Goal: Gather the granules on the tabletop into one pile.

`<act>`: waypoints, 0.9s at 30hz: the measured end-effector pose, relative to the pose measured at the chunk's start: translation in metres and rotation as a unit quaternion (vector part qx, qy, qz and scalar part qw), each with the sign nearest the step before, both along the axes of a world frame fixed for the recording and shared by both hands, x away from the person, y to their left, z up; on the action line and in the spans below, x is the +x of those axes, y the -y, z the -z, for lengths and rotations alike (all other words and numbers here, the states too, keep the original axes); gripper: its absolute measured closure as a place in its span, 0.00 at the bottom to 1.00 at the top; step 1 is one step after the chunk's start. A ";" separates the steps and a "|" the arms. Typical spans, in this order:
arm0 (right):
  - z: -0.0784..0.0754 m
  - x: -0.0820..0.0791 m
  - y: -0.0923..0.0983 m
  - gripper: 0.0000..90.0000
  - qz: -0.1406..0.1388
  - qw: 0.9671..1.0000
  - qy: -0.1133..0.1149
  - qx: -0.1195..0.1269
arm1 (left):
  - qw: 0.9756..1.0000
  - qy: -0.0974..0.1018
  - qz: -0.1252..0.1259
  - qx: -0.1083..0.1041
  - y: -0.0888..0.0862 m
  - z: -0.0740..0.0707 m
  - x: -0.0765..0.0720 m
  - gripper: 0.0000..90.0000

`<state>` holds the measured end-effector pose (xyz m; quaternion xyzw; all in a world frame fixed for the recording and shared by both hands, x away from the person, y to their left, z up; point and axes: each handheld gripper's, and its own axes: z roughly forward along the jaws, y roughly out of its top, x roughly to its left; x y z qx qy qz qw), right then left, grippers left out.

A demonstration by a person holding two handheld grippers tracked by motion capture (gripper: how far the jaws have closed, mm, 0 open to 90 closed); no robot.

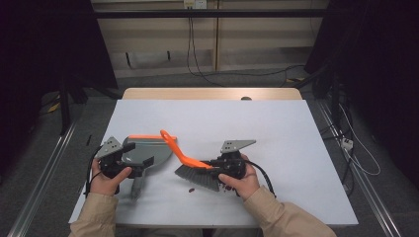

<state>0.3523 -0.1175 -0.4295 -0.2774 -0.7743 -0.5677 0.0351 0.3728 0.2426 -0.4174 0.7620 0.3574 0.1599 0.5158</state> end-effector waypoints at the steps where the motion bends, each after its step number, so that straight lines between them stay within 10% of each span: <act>1: -0.001 -0.003 -0.004 0.79 -0.006 1.000 0.001 0.002 | 1.000 0.000 -0.001 0.001 0.000 0.000 0.000 0.06; 10: 0.014 -0.013 -0.034 0.79 -0.033 0.999 -0.019 -0.024 | 1.000 0.000 -0.002 0.006 -0.001 0.001 0.000 0.08; 27: 0.015 0.007 0.005 0.79 0.030 0.998 -0.021 -0.043 | 1.000 0.000 0.004 -0.001 -0.001 0.000 -0.001 0.06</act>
